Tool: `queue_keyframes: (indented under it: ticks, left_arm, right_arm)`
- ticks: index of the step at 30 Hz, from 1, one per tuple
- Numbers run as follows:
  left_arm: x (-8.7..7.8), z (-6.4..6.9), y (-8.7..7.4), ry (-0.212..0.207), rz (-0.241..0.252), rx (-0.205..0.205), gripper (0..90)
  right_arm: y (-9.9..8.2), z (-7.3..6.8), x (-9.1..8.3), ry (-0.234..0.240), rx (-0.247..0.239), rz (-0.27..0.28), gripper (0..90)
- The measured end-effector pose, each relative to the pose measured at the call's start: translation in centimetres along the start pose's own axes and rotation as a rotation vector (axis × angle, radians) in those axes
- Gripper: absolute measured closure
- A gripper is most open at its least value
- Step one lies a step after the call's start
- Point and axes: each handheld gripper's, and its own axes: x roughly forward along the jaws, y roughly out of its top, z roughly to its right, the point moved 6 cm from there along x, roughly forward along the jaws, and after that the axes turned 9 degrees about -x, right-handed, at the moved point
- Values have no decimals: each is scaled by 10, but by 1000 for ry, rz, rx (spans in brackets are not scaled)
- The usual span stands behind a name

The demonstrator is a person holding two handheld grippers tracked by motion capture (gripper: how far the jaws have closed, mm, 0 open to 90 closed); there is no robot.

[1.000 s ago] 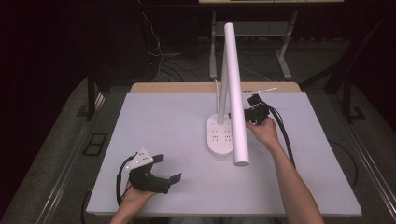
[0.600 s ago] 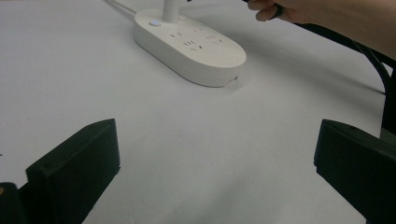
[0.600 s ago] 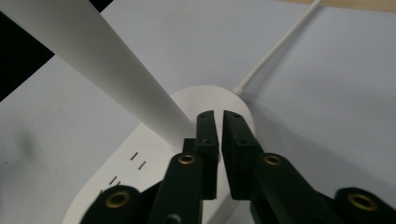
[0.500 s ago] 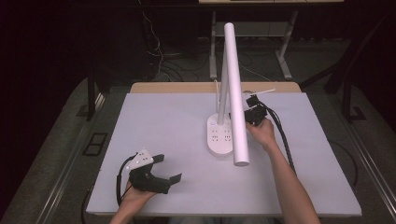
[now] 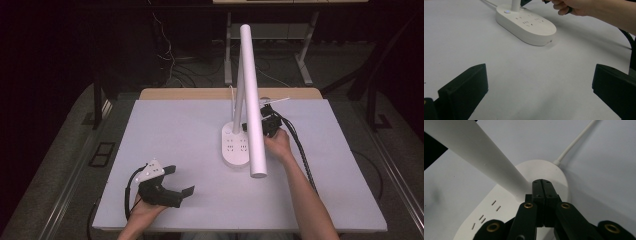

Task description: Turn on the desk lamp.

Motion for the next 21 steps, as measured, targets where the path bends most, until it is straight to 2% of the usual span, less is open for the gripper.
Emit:
queue_keyframes:
  ticks: [5,11,15,21]
  left_arm:
    - [0,0,0,0,0,0,0]
    - [0,1,0,-1,1,0,0]
    - [1,2,-1,-3,-1,2,0]
    - [1,2,-1,-4,-6,8,0]
  right_arm:
    - [-2,-1,2,13,5,-10,897]
    - [-3,-3,3,-3,-22,-14,899]
    - [-3,-4,3,-13,-24,-17,900]
    - [-4,-4,4,-15,0,-4,900]
